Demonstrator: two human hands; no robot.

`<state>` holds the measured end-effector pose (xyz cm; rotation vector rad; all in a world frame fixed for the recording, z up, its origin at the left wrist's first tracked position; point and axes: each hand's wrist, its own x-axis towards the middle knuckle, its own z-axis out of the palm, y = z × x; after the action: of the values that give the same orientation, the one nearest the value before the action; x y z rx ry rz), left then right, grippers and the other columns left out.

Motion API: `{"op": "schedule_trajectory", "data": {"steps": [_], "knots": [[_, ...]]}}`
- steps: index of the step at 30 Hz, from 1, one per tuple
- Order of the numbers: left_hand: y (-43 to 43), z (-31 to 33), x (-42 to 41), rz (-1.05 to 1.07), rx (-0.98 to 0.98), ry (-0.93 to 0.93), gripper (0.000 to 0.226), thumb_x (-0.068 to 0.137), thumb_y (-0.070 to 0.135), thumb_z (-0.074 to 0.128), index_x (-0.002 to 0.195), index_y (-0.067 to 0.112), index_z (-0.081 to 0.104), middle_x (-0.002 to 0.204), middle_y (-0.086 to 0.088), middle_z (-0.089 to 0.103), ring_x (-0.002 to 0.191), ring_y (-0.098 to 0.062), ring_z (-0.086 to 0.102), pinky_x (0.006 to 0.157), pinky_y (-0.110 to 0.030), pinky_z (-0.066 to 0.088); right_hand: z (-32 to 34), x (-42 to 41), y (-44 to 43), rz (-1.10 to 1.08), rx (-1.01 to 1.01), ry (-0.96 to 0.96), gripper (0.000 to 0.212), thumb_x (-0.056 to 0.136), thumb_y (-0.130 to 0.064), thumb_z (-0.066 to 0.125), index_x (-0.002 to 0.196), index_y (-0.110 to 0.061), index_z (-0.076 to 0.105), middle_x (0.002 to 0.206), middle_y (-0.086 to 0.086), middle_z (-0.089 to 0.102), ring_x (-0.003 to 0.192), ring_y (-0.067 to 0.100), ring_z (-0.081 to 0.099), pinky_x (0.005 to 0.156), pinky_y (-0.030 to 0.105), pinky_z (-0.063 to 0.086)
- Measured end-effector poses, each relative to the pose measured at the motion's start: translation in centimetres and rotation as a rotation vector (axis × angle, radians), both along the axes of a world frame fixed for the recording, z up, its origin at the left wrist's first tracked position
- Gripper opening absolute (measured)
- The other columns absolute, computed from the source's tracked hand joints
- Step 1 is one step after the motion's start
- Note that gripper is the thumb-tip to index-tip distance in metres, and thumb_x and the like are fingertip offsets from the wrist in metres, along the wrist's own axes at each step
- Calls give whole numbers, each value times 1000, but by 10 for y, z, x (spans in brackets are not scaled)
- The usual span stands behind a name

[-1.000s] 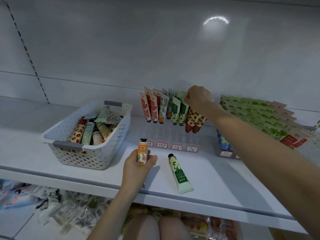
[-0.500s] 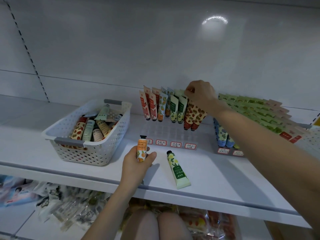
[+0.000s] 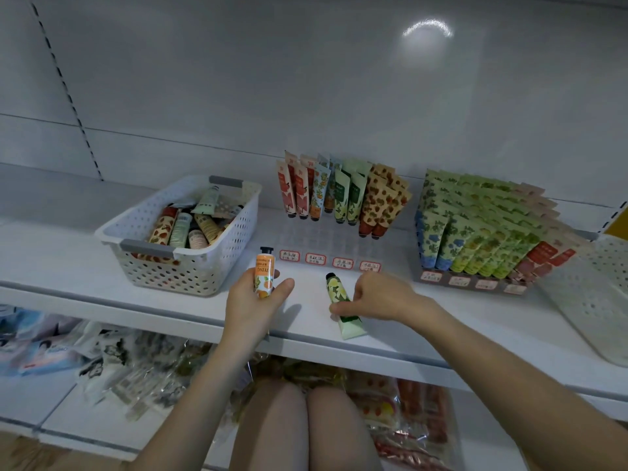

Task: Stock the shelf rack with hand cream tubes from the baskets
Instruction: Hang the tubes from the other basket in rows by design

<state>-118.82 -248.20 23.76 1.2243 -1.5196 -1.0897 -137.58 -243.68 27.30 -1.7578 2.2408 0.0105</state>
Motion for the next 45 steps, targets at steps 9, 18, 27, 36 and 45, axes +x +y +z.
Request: {"op": "schedule_trajectory", "data": {"steps": [9, 18, 27, 36, 45], "knots": [[7, 0, 1, 5, -3, 8, 24, 82, 27, 70, 99, 13, 60, 81, -1, 60, 72, -17, 55, 73, -36, 47, -1, 5, 3, -60, 12, -70, 31, 77, -35, 68, 67, -10, 53, 63, 7, 48, 57, 20, 48, 48, 31, 28], [6, 1, -5, -9, 21, 25, 24, 83, 27, 68, 100, 13, 59, 75, 1, 57, 67, -16, 52, 68, -30, 43, 55, -32, -13, -145, -485, -186, 29, 83, -29, 68, 70, -6, 54, 64, 4, 47, 55, 14, 40, 49, 26, 27], [-3, 1, -14, -13, 47, 9, 26, 84, 30, 66, 105, 15, 59, 81, 3, 58, 69, -12, 52, 69, -29, 43, 101, -53, -71, -124, -478, 63, 37, 92, -15, 52, 60, -11, 35, 58, 1, 36, 50, 13, 34, 45, 23, 26], [-12, -3, -17, -2, 64, -3, 30, 85, 28, 66, 108, 12, 58, 85, -3, 58, 72, -15, 52, 70, -30, 43, 81, -50, -99, -122, -473, 120, 44, 89, -10, 56, 55, -13, 28, 54, 1, 31, 49, 14, 29, 46, 26, 22], [-17, -6, -23, -13, 61, -12, 27, 85, 26, 65, 106, 12, 59, 91, -5, 60, 71, -12, 52, 72, -28, 44, 78, -55, -106, -139, -548, 78, 39, 85, 3, 49, 52, -12, 34, 51, 4, 35, 46, 16, 33, 48, 24, 27]]}}
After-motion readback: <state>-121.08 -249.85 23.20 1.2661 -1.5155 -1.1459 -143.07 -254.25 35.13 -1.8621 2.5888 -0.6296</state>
